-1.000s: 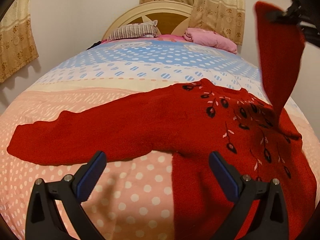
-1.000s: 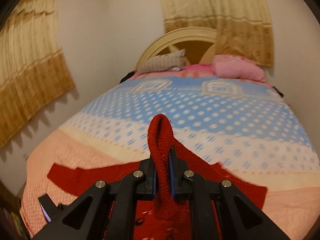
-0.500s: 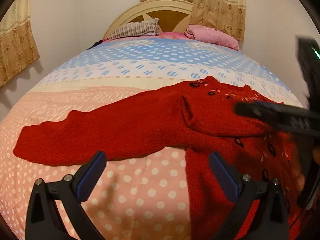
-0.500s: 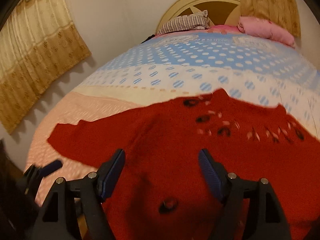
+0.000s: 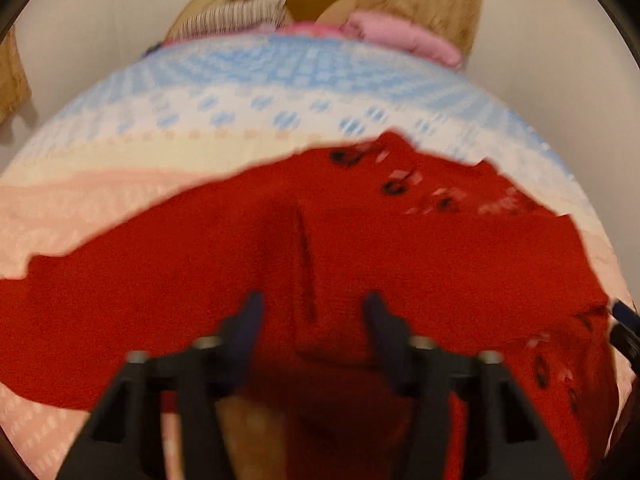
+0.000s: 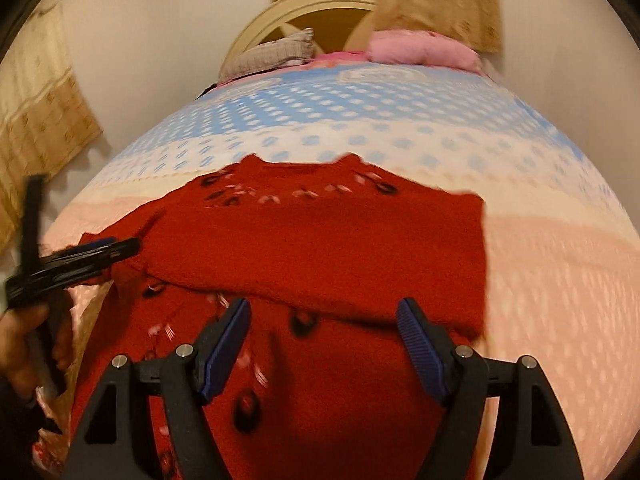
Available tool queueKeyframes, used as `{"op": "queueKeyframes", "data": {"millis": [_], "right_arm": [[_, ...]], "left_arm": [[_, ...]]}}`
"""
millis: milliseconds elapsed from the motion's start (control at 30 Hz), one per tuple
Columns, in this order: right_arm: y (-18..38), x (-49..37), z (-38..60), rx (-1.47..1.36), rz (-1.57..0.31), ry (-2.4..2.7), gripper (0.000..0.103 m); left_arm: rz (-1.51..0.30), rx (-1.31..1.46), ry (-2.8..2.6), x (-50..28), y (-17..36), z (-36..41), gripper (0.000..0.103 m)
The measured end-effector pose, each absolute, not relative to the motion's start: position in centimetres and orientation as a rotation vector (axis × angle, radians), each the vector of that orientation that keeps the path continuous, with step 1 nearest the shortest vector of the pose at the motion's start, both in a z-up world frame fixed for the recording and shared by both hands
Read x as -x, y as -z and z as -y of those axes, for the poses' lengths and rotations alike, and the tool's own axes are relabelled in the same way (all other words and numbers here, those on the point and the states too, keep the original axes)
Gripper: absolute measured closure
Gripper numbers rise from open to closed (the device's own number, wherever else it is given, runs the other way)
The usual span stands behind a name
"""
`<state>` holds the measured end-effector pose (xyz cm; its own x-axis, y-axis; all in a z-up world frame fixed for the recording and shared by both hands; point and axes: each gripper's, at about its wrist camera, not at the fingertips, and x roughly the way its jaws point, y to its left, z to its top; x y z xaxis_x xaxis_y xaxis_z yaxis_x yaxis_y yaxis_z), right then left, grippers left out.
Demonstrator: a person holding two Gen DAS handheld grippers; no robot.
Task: Fold small clothes
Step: 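Grasp the cuff of the other sleeve with the left gripper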
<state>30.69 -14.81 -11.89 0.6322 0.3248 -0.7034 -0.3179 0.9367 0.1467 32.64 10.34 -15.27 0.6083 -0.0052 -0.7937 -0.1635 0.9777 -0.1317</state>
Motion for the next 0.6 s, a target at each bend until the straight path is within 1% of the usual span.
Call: {"op": "queueKeyframes", "data": {"millis": [33,67,267,367,467,600], "right_arm": [[12.3,-30.4,15.6,-0.014,-0.808,-0.357,0.027],[12.5,-30.3,16.1,-0.017,-0.81,-0.351,0.027],[14.1,-30.7,19.8,-0.083,-0.829,-0.26,0.027],[13.8,-31.3,20.9,-0.111,-0.816,-0.188,0.027],[14.0,-31.7,21.3,-0.092,-0.841,-0.146,0.027],[14.3,-30.8,21.4,-0.081,-0.843,-0.156,0.027]], "left_arm": [[-0.886,0.212,-0.09,-32.4,15.1,-10.4,0.081],[-0.869,0.214,-0.077,-32.0,14.5,-10.2,0.093],[-0.801,0.24,-0.033,-28.3,11.4,-8.9,0.092],[-0.799,0.236,-0.029,-27.7,11.2,-9.0,0.092],[-0.818,0.276,-0.026,-27.4,11.5,-9.7,0.092],[-0.792,0.271,-0.042,-26.2,11.4,-10.1,0.092]]}}
